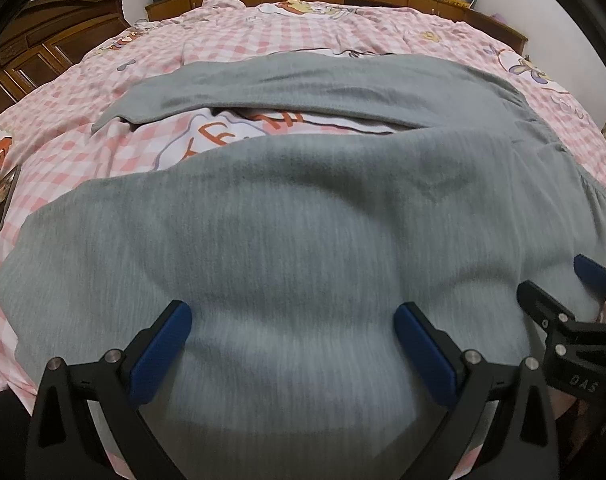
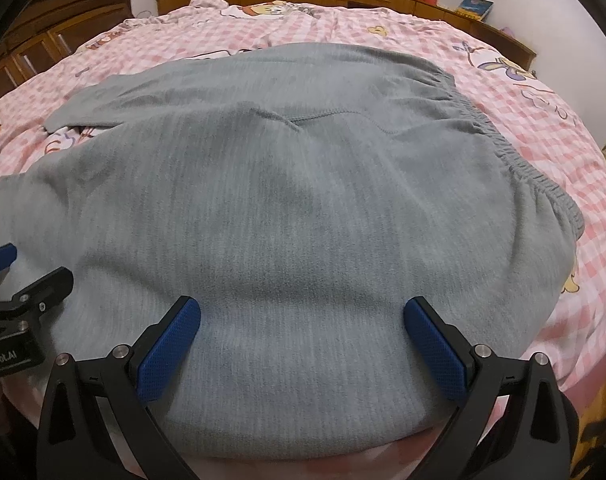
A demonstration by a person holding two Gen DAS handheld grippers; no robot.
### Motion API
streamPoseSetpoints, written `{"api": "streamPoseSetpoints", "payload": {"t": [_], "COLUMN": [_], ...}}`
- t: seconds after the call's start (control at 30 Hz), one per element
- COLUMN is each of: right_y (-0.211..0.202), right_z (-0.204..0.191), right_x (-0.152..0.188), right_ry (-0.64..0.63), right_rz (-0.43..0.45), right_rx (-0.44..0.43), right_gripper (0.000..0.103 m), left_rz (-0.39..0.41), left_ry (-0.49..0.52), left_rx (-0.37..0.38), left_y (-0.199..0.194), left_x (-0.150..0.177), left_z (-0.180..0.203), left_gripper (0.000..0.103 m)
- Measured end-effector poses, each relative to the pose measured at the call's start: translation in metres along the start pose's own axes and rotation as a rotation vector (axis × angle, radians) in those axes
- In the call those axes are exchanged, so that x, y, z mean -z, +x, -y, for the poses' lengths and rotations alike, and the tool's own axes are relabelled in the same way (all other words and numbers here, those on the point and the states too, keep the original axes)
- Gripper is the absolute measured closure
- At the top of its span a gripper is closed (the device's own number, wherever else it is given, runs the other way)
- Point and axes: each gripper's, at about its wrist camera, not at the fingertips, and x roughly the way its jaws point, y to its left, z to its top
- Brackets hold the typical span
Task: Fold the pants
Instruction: 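Move both grippers over the grey sweatpants toward the waistband, then grasp the pant leg with the left gripper while the right gripper grasps the waistband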
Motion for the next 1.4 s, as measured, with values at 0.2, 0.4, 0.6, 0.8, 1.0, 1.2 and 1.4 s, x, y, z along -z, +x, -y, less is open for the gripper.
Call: {"api": "streamPoseSetpoints", "payload": {"t": [0.2,0.4,0.6,0.8,1.0,1.2,1.4], "right_y": [-0.007,-0.023,-0.043,-0.053,-0.053,-0.049,-0.041], "right_z": [0.004,0.014,0.037,0.073,0.118,0.158,0.169], "right_x": [0.002,0.007,0.01,0.01,0.009,0.008,0.006], "right_ry": [-0.047,-0.064,-0.038,0.046,0.173,0.296,0.323], "right_rz": [-0.035,-0.058,-0.045,-0.06,-0.065,-0.06,-0.054], "right_rx": [-0.047,-0.048,-0.004,0.045,0.066,0.078,0.041], "right_gripper": [0.001,0.011,0.012,0.012,0.012,0.013,0.018], "left_rz": [-0.006,-0.019,-0.032,-0.04,-0.032,-0.035,-0.023], "left_ry": [0.013,0.064,0.082,0.108,0.169,0.253,0.352], "left_rx": [0.016,0.094,0.183,0.223,0.245,0.268,0.204], "left_y": [-0.008,-0.024,-0.037,-0.05,-0.061,-0.065,-0.052], "left_x": [0.002,0.007,0.01,0.014,0.018,0.024,0.031], "left_z": [0.002,0.016,0.03,0.043,0.061,0.087,0.114], "left_gripper": [0.0,0.001,0.001,0.001,0.001,0.001,0.001]}}
